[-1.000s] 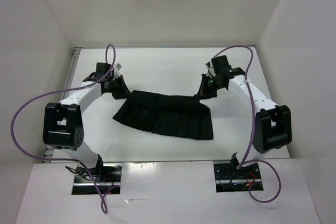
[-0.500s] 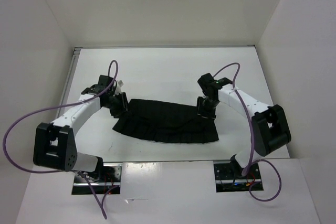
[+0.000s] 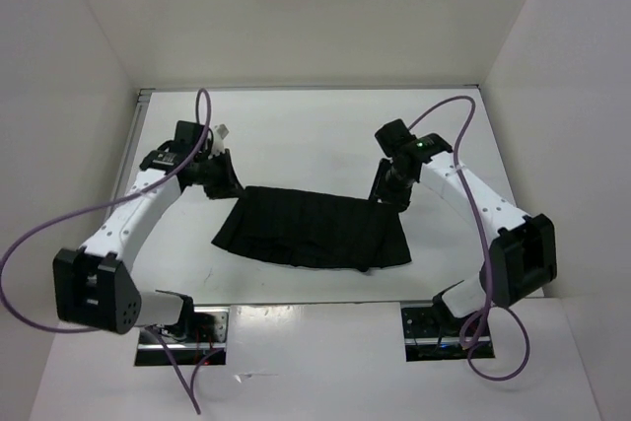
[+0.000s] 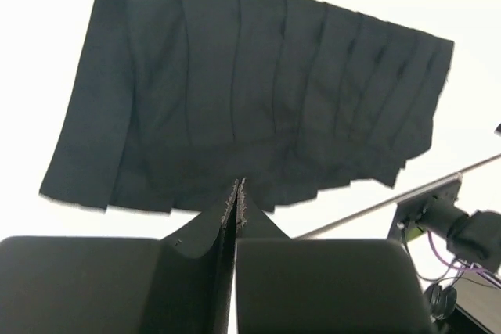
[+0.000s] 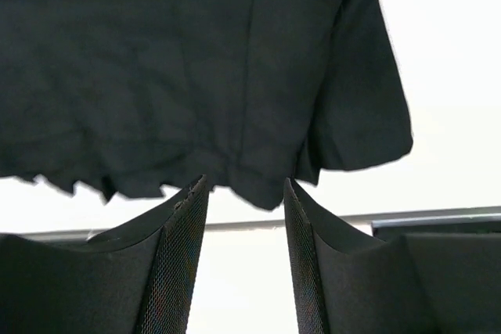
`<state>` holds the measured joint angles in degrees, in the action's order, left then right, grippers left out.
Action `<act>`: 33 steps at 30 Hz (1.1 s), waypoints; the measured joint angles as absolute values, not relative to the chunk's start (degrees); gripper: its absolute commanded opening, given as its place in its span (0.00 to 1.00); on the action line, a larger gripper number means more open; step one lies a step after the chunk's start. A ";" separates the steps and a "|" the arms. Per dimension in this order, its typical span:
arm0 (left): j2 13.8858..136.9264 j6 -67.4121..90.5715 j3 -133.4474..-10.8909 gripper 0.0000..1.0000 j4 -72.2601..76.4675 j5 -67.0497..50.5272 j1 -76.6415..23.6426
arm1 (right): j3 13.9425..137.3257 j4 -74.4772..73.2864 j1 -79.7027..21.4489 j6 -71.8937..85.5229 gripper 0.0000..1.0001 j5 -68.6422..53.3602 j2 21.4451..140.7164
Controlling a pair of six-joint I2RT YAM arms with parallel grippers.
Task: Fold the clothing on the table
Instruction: Fold the skirt
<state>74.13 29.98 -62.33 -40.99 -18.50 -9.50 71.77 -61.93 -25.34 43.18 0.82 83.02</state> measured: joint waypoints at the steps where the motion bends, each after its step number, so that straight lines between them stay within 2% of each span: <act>1: 76.36 29.95 -62.39 0.00 -39.59 -18.65 -9.65 | 70.78 -61.10 -25.36 43.31 0.49 0.86 83.90; 7: 93.34 29.95 -65.01 0.00 -31.94 -19.22 -11.05 | 64.36 -54.28 -25.36 43.90 0.46 0.21 92.97; 12: 99.96 30.46 -65.25 0.00 -28.32 -19.22 -11.09 | 64.66 -50.72 -24.71 43.83 0.45 0.89 99.81; 19: 105.84 31.99 -65.67 0.00 -25.06 -16.69 -10.57 | 73.14 -48.66 -20.12 42.26 0.45 1.78 108.86; 25: 112.03 33.06 -73.54 0.00 -25.36 -16.12 -8.73 | 83.79 -46.02 -17.54 39.24 0.44 2.98 115.46; 27: 114.43 33.01 -77.36 0.00 -25.50 -15.29 -8.27 | 85.43 -44.73 -17.26 38.04 0.48 3.62 115.92; 28: 115.46 32.99 -79.20 0.00 -25.36 -15.00 -8.03 | 85.97 -44.14 -17.19 37.41 0.56 4.19 115.85; 31: 117.03 32.84 -82.94 0.00 -25.67 -13.87 -7.18 | 86.52 -43.03 -16.88 34.92 0.67 5.82 114.39; 33: 117.16 32.69 -84.66 0.00 -25.87 -13.56 -6.76 | 86.52 -42.98 -16.45 32.99 0.70 6.07 112.57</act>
